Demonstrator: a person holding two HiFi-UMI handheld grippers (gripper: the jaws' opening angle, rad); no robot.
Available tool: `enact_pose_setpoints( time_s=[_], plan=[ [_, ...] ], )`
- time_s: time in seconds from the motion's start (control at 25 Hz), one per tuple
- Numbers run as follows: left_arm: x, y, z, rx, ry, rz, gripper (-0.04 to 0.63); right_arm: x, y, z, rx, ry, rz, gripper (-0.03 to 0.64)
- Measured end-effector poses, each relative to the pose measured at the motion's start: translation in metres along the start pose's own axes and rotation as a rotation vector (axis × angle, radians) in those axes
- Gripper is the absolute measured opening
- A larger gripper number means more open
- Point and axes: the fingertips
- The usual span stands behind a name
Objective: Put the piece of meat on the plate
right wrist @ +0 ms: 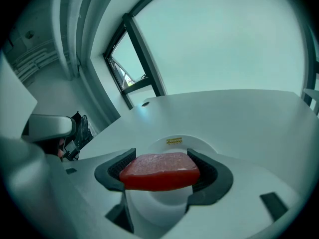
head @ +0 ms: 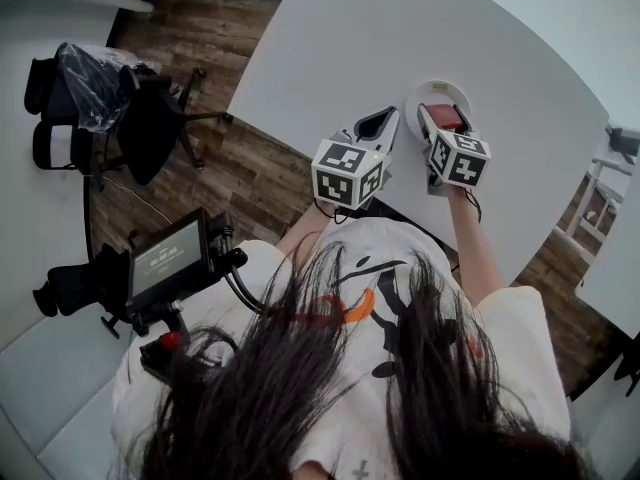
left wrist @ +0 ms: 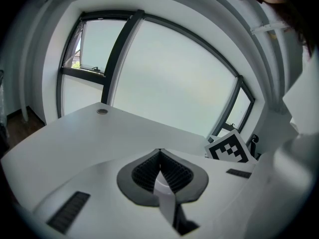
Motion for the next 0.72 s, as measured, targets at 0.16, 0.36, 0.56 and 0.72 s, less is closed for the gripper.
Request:
enact_pose_setpoints(
  time_s=[0.16, 0.36, 0.56, 0.72],
  plan=[
    [0.001, -0.001, 0.001, 0.004, 0.004, -0.009, 0.006, -0.005, -0.005, -0.003, 0.029, -0.016, 0.017, 0.333],
    [0.001, 0.0, 0.003, 0.004, 0.003, -0.015, 0.006, -0.008, -0.005, -0.005, 0.066, -0.034, 0.026, 0.333],
    [0.002, 0.0, 0.005, 0.007, 0.001, -0.021, 0.006, -0.012, -0.01, -0.006, 0.105, -0.057, 0.068, 0.333],
    [0.002, 0.001, 0.005, 0.007, -0.001, -0.025, 0.006, -0.016, -0.014, -0.005, 0.141, -0.07, 0.114, 0.333]
  ],
)
Point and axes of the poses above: the fingertips, and each gripper's own axes: x backward along the fingers, z to its left, y out of its top, and after that the axes turned 7 degrees about z, right-handed
